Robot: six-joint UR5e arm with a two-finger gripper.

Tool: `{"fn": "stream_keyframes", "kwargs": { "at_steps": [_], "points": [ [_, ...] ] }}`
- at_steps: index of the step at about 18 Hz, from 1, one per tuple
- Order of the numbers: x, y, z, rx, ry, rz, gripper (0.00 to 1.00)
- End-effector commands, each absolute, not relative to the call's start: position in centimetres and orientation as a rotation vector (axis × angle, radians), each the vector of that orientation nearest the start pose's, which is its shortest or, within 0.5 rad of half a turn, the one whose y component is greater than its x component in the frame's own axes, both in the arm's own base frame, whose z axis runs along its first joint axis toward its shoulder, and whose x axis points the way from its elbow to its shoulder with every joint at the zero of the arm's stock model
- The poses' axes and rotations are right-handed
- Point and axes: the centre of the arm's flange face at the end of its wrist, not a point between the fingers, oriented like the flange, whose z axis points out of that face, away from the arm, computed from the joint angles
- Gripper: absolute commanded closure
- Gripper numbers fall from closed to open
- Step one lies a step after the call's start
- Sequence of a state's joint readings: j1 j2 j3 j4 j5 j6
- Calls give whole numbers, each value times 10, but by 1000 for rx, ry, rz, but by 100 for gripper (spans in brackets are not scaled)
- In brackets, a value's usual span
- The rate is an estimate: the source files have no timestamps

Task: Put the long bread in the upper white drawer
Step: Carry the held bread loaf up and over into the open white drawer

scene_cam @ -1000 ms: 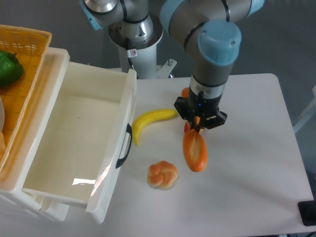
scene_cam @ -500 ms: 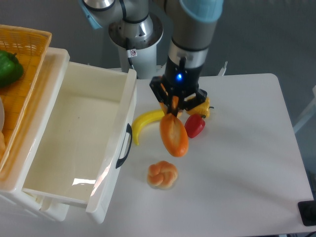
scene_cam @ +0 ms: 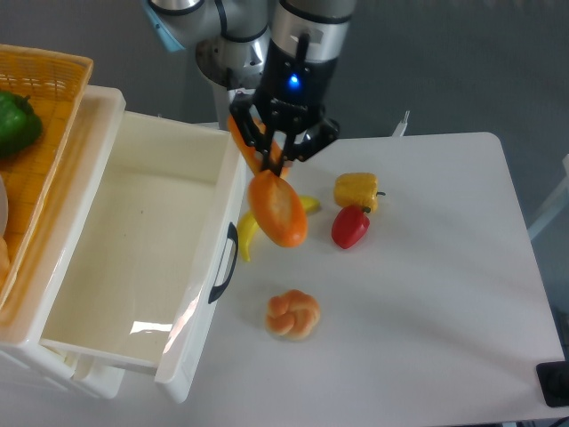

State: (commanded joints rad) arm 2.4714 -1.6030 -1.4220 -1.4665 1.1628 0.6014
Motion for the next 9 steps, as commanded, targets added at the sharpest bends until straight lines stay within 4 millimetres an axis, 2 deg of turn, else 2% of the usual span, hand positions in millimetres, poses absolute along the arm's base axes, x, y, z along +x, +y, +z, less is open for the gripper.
{"fn": "stream_keyframes", "kwargs": {
  "at_steps": [3, 5, 9],
  "points": [
    [-277, 474, 564, -2688, -274, -222, 100],
    [-260, 487, 556, -2707, -226, -245, 100],
    [-243, 501, 543, -2729, -177, -276, 100]
  ]
}}
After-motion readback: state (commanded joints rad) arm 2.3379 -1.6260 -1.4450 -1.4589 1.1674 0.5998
